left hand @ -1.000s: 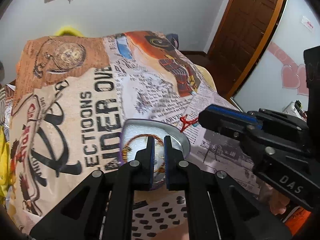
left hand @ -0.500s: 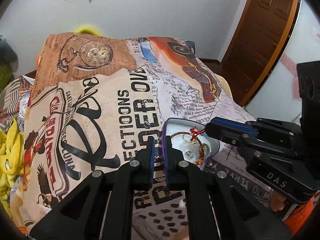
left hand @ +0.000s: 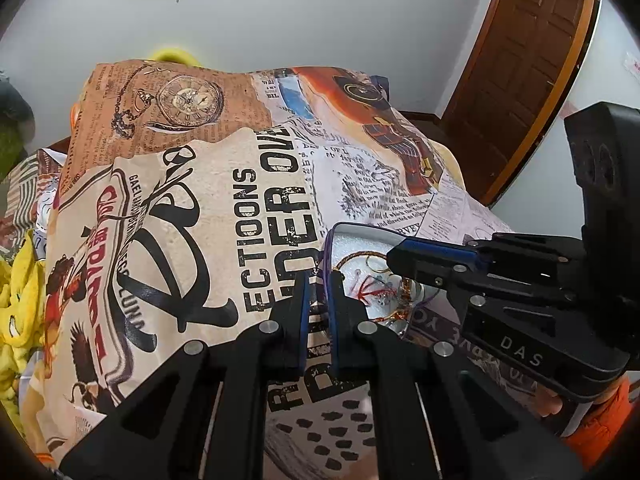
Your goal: Organize jewelry
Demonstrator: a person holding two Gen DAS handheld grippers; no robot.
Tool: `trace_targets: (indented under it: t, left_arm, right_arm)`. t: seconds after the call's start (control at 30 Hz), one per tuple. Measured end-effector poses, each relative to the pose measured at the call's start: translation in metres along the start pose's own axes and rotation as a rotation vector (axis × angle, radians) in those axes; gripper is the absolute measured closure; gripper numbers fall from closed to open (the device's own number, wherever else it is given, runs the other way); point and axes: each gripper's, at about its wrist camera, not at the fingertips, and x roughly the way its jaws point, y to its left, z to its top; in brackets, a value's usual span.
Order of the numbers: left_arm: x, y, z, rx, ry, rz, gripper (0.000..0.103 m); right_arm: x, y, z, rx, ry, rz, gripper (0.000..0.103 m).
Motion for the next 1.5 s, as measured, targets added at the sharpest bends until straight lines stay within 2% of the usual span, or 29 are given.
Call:
trace_targets:
  t: [0.3,0.6,0.67,0.77,1.07,1.2,1.3,1.37,1.43,1.5]
  left_arm:
    - [-0.032,-0.02,-0.002,0.041,-0.025,0.01,0.096]
    - [-0.105,-0.043,-0.003,0.069,-0.136,0.028,0.088]
    - [-0.125,-0.048,-0.005,0.072,-0.17,0.03,0.086]
    - [-0.162,-0.057,-0.01,0.081,-0.239,0.038,0.086]
    - [-0.277,-0.103,-0.041,0.164,-0.532,0.072,0.071]
    - [-0.312,-0.118,-0.062,0.184,-0.649,0.103,0.066]
    - [-0.334,-0.123,-0.079,0.172,-0.739,0.127,0.053]
    - [-0.345,-0.124,-0.088,0.148,-0.787,0.139,0.039]
    - [-0.351,-0.123,-0.094,0.126,-0.815,0.162,0.031]
    - [-0.354,-0.124,-0.099,0.104,-0.831,0.19,0.016]
  right_arm:
    - [-0.037,0.01,-0.001,-0.025,-0.051,-0.03,0.092]
    - [-0.119,0.032,-0.01,-0.07,-0.212,-0.098,0.09]
    - [-0.14,0.04,-0.014,-0.083,-0.26,-0.111,0.084]
    - [-0.177,0.053,-0.023,-0.105,-0.353,-0.134,0.078]
    - [-0.271,0.084,-0.053,-0.103,-0.607,-0.153,0.078]
    - [-0.302,0.098,-0.068,-0.108,-0.711,-0.158,0.078]
    - [-0.316,0.108,-0.079,-0.114,-0.774,-0.168,0.072]
    - [-0.319,0.115,-0.085,-0.114,-0.82,-0.188,0.057]
    - [-0.324,0.123,-0.093,-0.123,-0.86,-0.216,0.053]
    - [-0.324,0.127,-0.096,-0.129,-0.878,-0.24,0.05]
